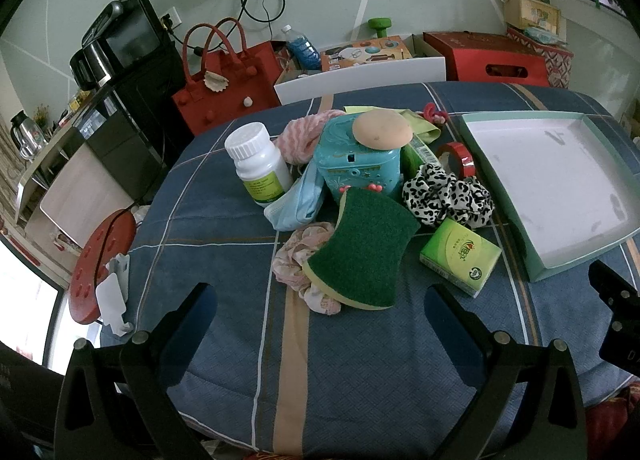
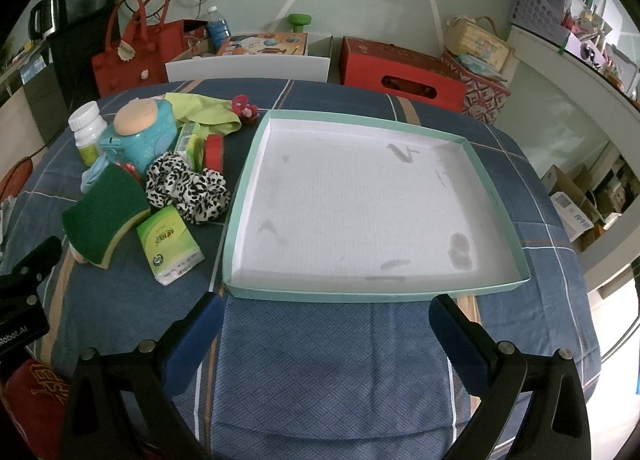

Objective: Organize soft objects

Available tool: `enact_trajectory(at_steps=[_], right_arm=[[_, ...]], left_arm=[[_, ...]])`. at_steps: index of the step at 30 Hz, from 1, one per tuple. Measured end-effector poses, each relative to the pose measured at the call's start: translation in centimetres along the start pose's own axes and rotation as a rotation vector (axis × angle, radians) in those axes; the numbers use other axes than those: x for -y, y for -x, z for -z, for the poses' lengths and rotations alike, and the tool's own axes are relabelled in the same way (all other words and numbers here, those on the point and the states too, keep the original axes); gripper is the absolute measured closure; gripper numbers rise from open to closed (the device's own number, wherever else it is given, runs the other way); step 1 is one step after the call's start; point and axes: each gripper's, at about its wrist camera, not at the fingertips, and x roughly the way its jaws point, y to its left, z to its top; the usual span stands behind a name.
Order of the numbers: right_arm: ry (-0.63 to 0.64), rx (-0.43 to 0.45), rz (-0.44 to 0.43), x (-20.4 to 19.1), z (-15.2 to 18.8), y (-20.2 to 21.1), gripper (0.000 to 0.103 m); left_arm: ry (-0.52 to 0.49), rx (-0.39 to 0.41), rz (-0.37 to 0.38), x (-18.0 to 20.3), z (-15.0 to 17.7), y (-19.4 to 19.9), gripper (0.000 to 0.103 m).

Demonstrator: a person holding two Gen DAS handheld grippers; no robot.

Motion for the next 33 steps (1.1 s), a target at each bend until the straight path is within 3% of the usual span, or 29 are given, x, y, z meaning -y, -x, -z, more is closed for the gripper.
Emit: enact_trajectory(at_steps=[33], right_arm=[[-0.002, -0.005, -0.007, -0.05, -0.01, -0.1, 0.0]], left_arm=[[-0.001, -0.014, 0.007, -0.06, 0.27, -0.33, 0.0]])
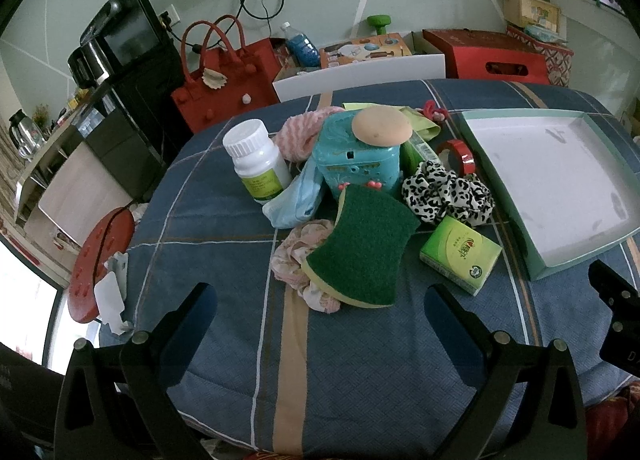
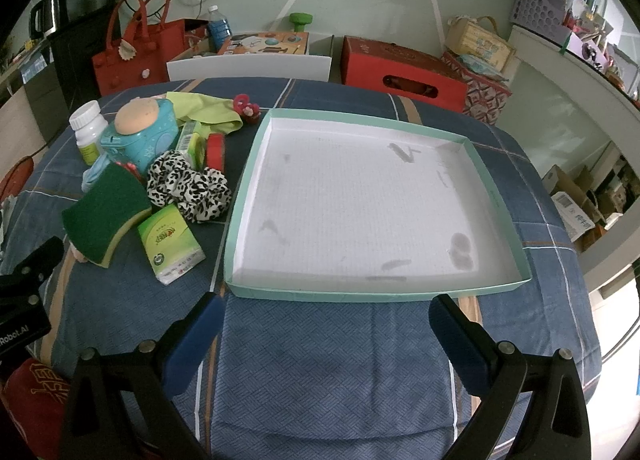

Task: Organize soft objects
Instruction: 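Grasp the green tissue pack with the right tool while the left tool nears the sponge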

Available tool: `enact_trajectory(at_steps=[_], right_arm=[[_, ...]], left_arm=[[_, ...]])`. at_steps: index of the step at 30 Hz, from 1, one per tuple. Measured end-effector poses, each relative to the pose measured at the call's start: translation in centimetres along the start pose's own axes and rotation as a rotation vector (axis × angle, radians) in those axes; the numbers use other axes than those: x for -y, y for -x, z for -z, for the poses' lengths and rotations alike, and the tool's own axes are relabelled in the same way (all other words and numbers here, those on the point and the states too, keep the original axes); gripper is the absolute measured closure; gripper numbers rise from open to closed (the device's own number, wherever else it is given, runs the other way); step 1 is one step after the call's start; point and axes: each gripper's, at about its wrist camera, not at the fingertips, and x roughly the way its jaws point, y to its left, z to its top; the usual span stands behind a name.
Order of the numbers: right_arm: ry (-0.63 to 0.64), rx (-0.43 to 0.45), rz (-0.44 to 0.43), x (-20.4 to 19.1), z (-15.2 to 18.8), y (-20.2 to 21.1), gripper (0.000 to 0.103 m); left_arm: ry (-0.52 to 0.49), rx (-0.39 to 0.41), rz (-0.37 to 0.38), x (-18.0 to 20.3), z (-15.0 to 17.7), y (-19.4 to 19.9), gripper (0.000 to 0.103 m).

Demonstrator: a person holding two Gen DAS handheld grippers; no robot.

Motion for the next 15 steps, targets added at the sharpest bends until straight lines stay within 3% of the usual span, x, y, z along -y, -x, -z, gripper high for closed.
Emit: enact_trajectory(at_steps=[7, 15], right_arm=[[-0.017, -0.034, -0.12, 0.3, -0.3, -0.6, 0.0], [0.06, -0.065, -0.236, -2.3, -2.7, -1.0, 0.0]], left_arm=[[0.091, -0.087, 0.189, -1.8, -0.6, -1.5, 0.0], [0.145, -0.191, 0.222, -3.4, -2.4, -4.2, 0.0]])
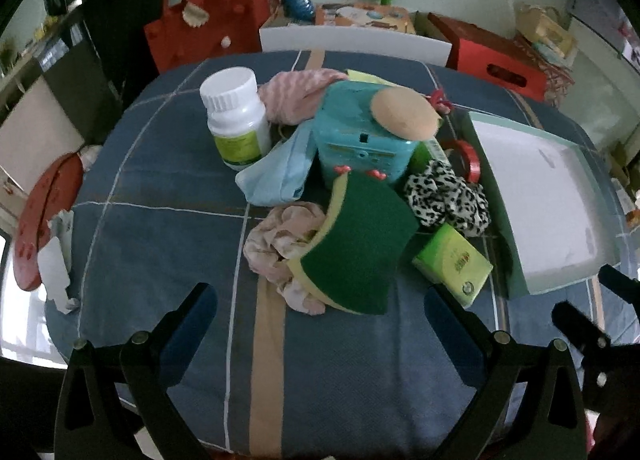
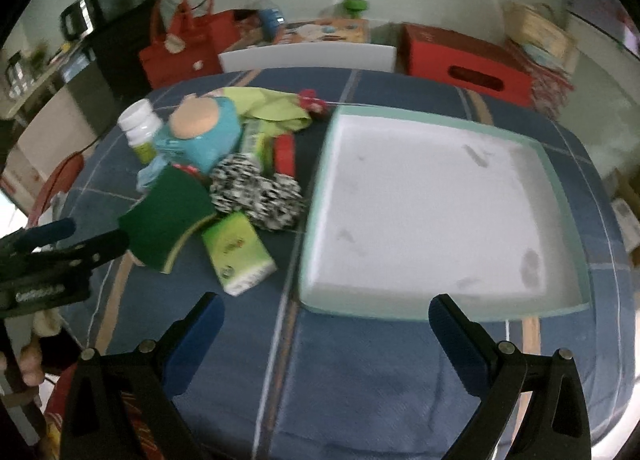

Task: Organize soft objects
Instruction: 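Grasp the green tissue pack with the right tool while the left tool nears the sponge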

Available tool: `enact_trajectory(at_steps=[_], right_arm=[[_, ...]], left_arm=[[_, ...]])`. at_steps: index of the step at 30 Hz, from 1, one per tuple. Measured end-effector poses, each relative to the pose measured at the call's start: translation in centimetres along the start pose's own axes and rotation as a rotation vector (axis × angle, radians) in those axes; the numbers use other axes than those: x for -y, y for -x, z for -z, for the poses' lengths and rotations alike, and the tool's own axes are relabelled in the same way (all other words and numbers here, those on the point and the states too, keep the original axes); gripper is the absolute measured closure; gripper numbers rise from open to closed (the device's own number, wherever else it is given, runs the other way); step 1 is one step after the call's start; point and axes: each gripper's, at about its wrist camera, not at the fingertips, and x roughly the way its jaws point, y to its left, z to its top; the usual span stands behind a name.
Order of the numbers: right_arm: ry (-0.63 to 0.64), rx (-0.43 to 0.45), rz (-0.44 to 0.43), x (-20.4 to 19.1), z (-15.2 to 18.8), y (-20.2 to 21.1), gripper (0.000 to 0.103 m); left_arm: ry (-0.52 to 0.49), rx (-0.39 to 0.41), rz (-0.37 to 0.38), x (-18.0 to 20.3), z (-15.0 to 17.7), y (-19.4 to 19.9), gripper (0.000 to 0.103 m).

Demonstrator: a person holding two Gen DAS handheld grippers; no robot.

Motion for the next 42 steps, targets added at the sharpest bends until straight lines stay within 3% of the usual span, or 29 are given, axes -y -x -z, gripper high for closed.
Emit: enact_trajectory(at_steps=[5, 8, 10, 16, 21, 25, 33, 42], right_arm=[[0.082, -0.032, -0.026, -2.0, -1.7, -0.8, 0.0], [0.149, -0.042, -0.021, -3.6, -2.3, -1.6, 0.0], [0.171, -0.048, -0.034, -4.2, -2.6, -2.2, 0.0], [0.188, -0.081, -0.088, -5.4, -2.9, -4.3, 0.0], [0.209, -0.084, -0.082, -6.4, -3.2, -5.3, 0.0], [0.194, -0.082, -0.098, -6.4, -3.2, -5.5, 0.0], [0.17, -0.062, -0.103, -6.6, -3.2, -5.9, 0.008], [0.127, -0.126, -0.171, -6.4, -2.3, -8.4, 0.016]], left_arm=[[0.069, -0.049, 0.014, -1.2, -1.5, -1.0, 0.0], [0.109, -0.031, 0.045, -1.9, -2.4, -0.9, 0.0], [0.159, -0.005, 0.103, -2.5, -2.9, -0.8, 0.0], [0.269, 0.071, 0.201, -4.4, -2.8, -0.6, 0.0], [0.323, 0.086, 0.194, -6.0, -2.5, -1.1, 0.0], [0.306, 0.095, 0.136, -6.2, -2.1, -1.4, 0.0], [0.238, 0.117, 0.103, -5.2, -1.6, -1.0, 0.0], [0.11, 0.025, 0.044, -2.6, -1.1, -2.7, 0.0]])
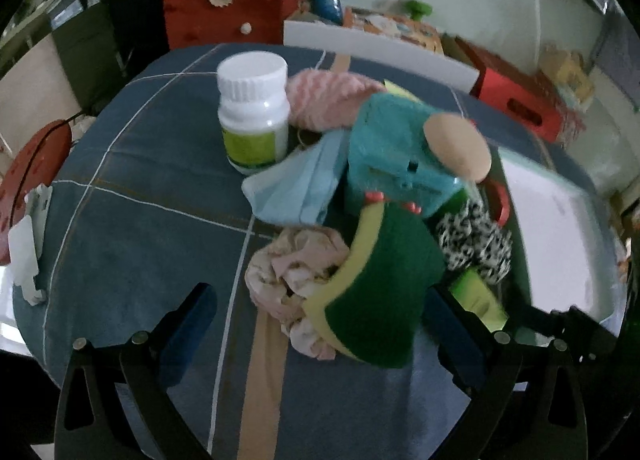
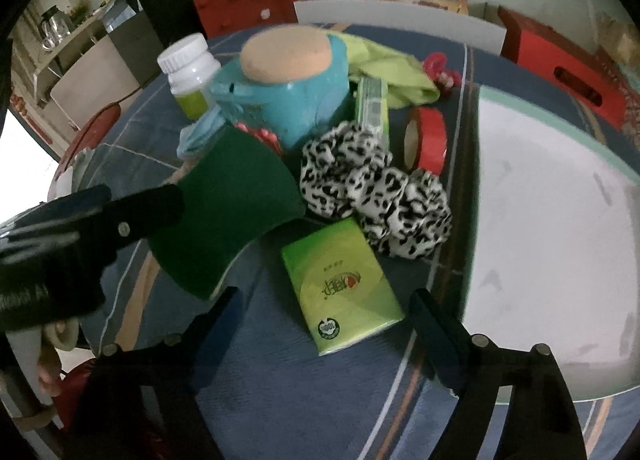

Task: Organize soft objects
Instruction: 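Grasp the green tissue pack with the right tool while the left tool nears the sponge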

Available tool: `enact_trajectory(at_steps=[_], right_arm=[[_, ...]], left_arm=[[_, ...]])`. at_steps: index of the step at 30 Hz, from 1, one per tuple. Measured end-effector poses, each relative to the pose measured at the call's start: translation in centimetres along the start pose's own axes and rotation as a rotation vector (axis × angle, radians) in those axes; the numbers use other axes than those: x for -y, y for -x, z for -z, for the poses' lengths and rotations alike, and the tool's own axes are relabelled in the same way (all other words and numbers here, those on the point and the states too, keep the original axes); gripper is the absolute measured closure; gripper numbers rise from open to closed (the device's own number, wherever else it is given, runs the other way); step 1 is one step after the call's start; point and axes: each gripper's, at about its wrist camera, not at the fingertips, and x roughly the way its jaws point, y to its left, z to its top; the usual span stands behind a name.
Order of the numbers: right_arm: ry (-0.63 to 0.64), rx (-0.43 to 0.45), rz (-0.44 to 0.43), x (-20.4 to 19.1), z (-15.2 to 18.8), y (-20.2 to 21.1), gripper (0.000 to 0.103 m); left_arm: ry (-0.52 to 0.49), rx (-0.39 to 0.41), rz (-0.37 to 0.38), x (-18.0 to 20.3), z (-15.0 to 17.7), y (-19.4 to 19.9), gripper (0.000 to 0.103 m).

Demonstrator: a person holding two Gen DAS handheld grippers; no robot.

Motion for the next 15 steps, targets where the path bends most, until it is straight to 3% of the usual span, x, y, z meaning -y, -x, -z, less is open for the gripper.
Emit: enact_trajectory(at_steps=[8, 12, 15], right_arm=[[0.001, -0.017, 0.028, -0.4, 0.3, -1.4, 0.02], [-0.006, -0.01, 0.042, -0.5, 0.4, -1.5, 0.041], [-0.008, -0.01, 0.029, 0.2, 0.2, -1.5, 0.042]], left_arm=[[-0.055, -0.049, -0.054, 0.7, 0.5, -1.0, 0.0], [-0.076, -0.052, -0.089, 0.9, 0.8, -1.1, 0.0], [-0.095, -0.054, -0.11, 1.1, 0.9, -1.0, 0.0]])
